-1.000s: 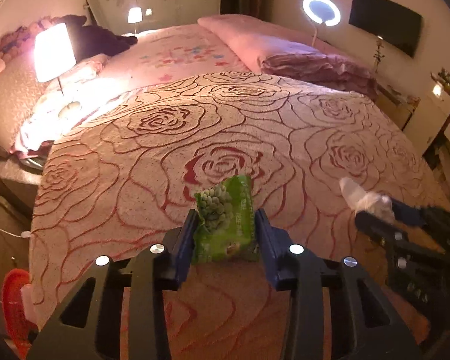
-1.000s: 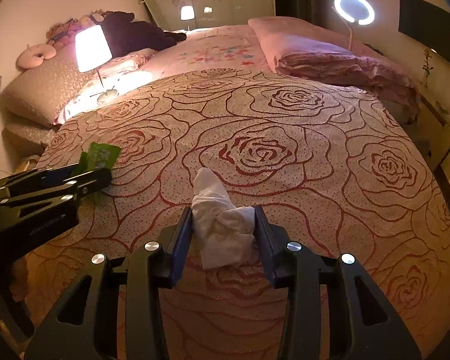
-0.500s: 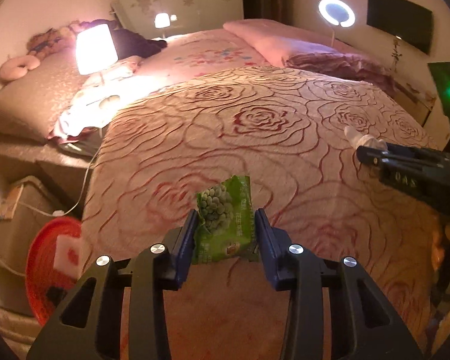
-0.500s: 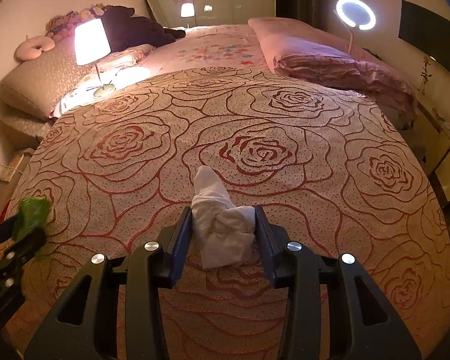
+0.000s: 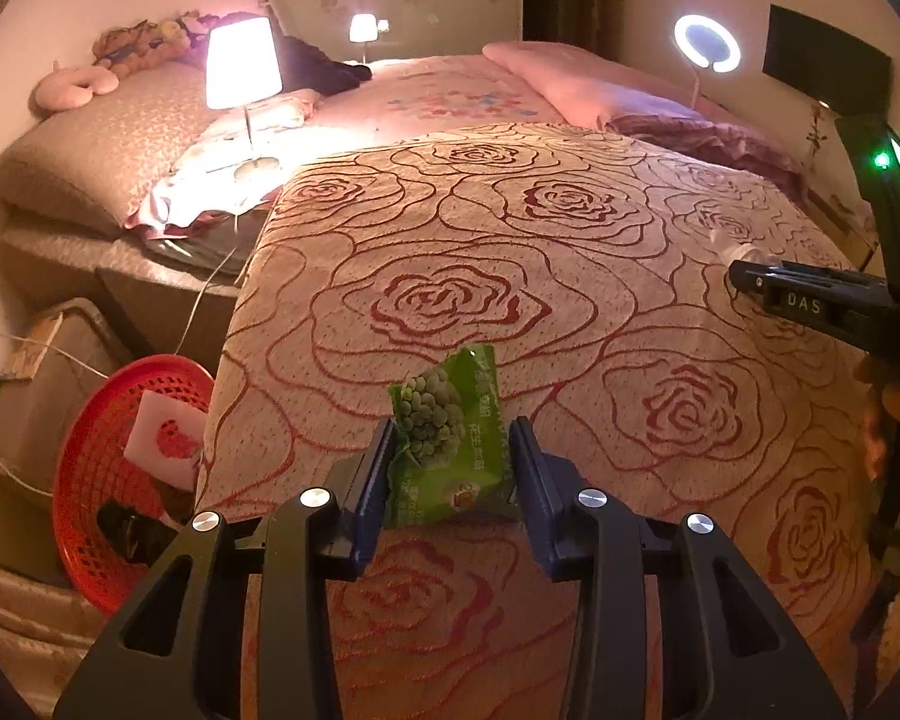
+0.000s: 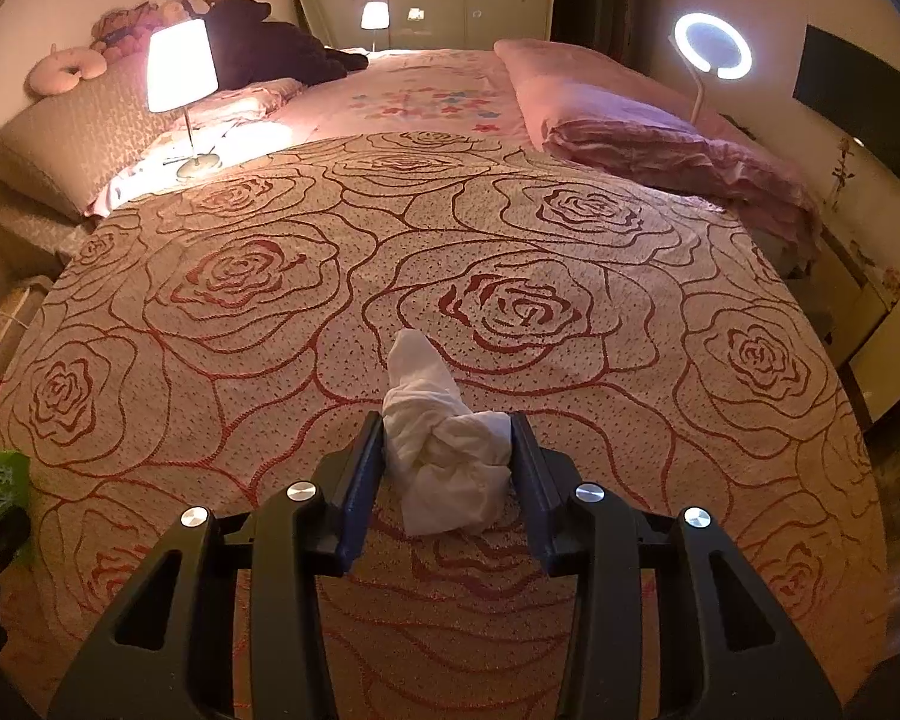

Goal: Collect trash
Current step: 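Carry the green packet in the left tool and tissue in the right tool over the basket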

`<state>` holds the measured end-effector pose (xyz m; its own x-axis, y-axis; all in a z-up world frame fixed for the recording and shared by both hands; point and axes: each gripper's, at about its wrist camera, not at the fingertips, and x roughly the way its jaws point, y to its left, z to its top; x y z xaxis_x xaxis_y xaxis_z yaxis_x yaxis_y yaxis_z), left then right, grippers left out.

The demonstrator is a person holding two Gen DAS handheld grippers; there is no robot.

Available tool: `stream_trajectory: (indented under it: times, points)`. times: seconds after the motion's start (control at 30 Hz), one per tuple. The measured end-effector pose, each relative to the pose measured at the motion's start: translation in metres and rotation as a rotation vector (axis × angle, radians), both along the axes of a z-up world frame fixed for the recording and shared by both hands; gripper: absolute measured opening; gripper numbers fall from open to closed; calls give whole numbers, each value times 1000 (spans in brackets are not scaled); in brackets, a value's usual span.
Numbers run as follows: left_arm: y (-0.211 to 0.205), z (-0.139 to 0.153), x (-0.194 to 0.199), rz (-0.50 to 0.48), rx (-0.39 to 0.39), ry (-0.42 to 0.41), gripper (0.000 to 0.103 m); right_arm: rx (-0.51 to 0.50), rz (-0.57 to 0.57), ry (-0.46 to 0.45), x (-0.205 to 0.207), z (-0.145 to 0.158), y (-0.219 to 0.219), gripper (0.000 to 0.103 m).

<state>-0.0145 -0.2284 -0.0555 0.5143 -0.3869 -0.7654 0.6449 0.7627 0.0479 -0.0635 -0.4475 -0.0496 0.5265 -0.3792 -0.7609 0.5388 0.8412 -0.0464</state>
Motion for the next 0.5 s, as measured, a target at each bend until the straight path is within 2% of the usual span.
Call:
stream_trajectory:
  times: [0.13,0.27,0.5]
  points:
    - [3,0,1,7,-15,12,37,-3,4,1,0,0,0,40]
    - [8,0,0,8,-21,16,37,36,13,-22,-8,1,6,40]
    - [14,0,-1,16,-33,20,37,68,132,-53,-16,7,60,40]
